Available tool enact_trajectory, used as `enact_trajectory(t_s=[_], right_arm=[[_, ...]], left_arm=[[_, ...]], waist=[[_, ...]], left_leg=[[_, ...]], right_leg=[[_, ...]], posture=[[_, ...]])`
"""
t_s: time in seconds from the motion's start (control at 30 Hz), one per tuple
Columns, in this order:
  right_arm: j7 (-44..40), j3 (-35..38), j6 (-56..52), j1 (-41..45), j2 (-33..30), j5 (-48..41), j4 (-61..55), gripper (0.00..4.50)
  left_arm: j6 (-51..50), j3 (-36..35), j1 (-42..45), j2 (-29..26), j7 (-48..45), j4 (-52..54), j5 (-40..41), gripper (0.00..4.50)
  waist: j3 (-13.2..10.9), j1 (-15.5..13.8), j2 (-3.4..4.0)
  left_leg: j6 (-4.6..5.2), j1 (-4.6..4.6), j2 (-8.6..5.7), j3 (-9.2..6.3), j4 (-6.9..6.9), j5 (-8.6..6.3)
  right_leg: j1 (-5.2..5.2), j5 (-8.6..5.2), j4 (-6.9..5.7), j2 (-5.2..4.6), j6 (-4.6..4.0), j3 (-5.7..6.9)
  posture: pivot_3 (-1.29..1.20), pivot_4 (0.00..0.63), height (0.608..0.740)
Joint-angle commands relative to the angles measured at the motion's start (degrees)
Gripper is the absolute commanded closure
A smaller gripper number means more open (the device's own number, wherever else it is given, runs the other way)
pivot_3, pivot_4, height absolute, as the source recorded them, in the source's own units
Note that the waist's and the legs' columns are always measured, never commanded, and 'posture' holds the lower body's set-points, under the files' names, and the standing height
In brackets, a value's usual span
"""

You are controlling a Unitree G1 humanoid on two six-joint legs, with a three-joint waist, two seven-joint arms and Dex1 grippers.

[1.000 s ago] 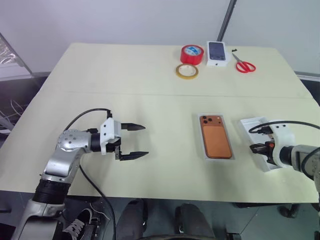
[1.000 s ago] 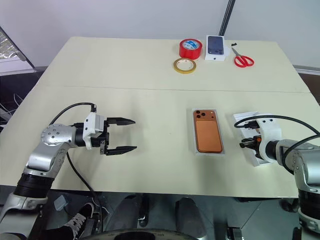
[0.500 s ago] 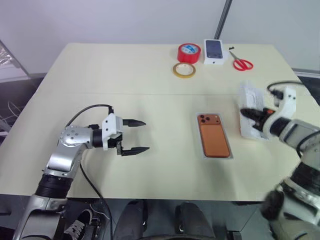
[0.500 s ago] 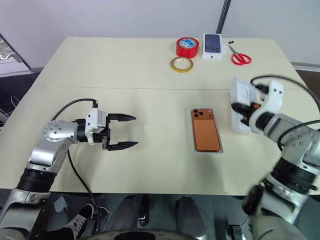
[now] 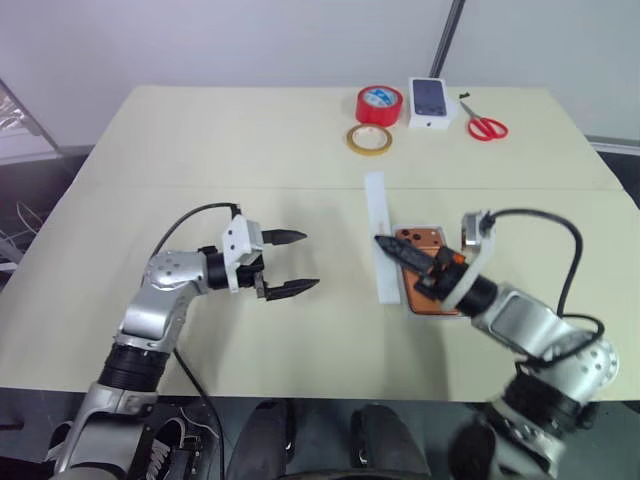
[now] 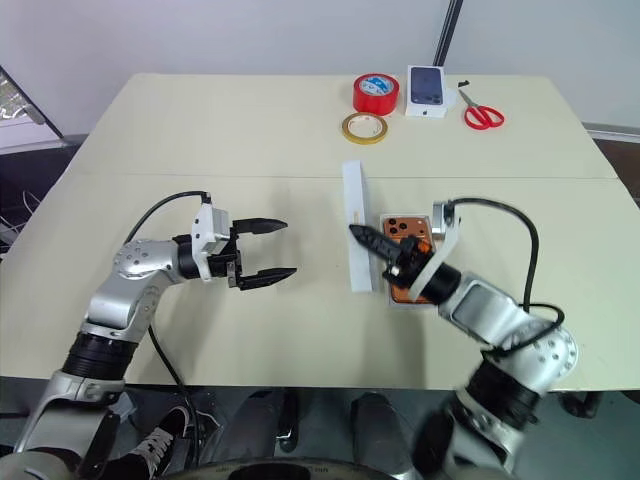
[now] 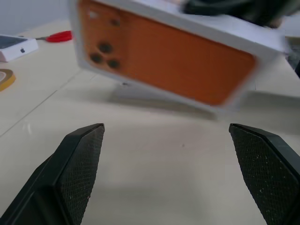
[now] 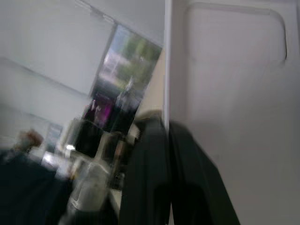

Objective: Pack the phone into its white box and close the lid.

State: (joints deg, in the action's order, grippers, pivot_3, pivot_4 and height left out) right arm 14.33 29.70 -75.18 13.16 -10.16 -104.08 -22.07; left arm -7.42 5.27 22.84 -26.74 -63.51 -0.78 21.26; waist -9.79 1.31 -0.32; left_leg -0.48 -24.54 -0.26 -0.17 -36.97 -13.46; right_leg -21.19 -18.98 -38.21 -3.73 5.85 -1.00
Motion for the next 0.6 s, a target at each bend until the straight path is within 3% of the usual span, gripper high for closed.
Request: enact_trajectory(t_s=[0.03, 0.07, 0.17, 0.4, 0.6], right_arm=[[1.5, -8.2, 11.3, -4.6, -4.6, -8.9, -5.4, 4.45], [1.2, -9.8, 13.2, -5.8, -6.1, -8.9, -6.1, 4.45], [1.1, -12.2, 15.1, -8.0, -10.9, -8.9, -1.9, 4.50], [0.9, -14.3, 17.6, -5.0, -16.6, -8.9, 6.9, 4.50], [-1.4, -14.1, 19.0, -2.8, -20.2, -8.6, 11.5, 4.50]], left_arm=[[-1.8, -0.3, 0.0, 2.1, 2.0, 3.8, 2.4, 0.00], [-2.3, -0.2, -0.1, 2.5, 2.2, 4.2, 2.8, 0.00], [-5.4, 3.0, -1.7, 4.8, 1.8, 5.5, 3.6, 0.89], [-1.2, 8.1, -0.4, 12.3, 6.0, -0.8, -2.2, 4.47], [5.2, 8.8, 4.4, 18.7, 11.3, -11.3, -7.3, 4.47]], waist=[[0.0, 0.3, 0.00], [0.0, 0.4, 0.00], [0.0, 0.6, -0.01], [0.0, -0.3, -0.02], [0.0, -0.8, -0.07]], left_leg=[[0.00, 0.02, 0.02, 0.00, 0.00, 0.00], [0.01, 0.03, 0.06, -0.02, 0.01, -0.01], [0.02, 0.03, 0.07, -0.02, 0.02, -0.01], [0.02, 0.05, 0.05, -0.02, -0.06, -0.01], [0.04, 0.03, 0.02, -0.02, -0.13, -0.02]], right_leg=[[0.01, 0.00, 0.00, 0.07, 0.00, -0.01], [0.03, -0.01, 0.00, 0.13, 0.01, -0.01], [0.03, -0.01, 0.01, 0.18, 0.01, -0.02], [0.10, -0.01, 0.03, 0.20, 0.01, -0.03], [0.15, -0.01, 0.06, 0.20, 0.02, -0.01]], posture=[[0.00, 0.150, 0.740], [0.00, 0.150, 0.740], [0.00, 0.150, 0.740], [0.00, 0.150, 0.740], [0.00, 0.150, 0.740]])
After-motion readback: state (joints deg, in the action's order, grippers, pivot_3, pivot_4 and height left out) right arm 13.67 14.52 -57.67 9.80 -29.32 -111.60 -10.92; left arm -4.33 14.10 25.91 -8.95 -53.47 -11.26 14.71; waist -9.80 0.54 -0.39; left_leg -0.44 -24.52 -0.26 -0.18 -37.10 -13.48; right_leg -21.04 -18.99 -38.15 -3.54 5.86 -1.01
